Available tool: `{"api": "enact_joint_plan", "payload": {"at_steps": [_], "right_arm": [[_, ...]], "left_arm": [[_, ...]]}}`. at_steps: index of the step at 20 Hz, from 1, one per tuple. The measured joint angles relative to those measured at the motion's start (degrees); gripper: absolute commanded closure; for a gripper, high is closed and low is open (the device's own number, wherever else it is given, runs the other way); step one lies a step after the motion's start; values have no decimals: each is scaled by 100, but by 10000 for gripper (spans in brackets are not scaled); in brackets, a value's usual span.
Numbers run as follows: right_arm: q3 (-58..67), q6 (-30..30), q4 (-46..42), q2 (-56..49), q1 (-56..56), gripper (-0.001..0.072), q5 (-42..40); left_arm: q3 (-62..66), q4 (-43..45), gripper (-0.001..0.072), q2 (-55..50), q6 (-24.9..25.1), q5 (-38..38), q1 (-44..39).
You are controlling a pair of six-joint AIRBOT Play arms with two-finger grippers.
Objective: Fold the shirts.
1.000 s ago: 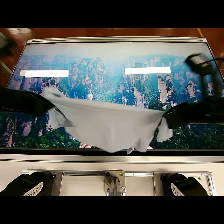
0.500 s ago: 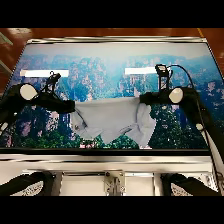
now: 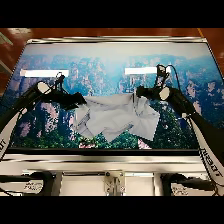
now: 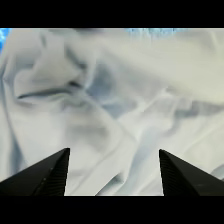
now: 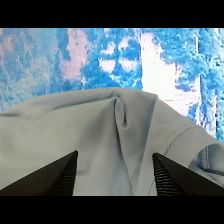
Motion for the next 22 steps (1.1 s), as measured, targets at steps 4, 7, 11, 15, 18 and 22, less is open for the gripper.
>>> {"api": "enact_joint_plan", "payload": {"at_steps": [4,7,11,15,18,22], "right_arm": [[308,-520,-225,535,-802,38,1449],[354,-920,-448,809,-1882,38,2865],[-22,-1392,-111,927,-3023,38,3936],[-498,-1602,382,927,-3456,38,4006],[-654,-1659,673,763,-3554,38,3895],[-723,-1692,885,481,-3602,38,3814]], "left_arm": [[413,415,65,87,127,-1502,710],[118,584,65,459,382,-2345,1174],[-1178,337,66,839,647,-2433,1353],[-2262,-457,66,905,918,-1652,1117],[-2562,-820,66,769,994,-1154,730],[-2697,-1268,74,588,1029,-678,227]]}}
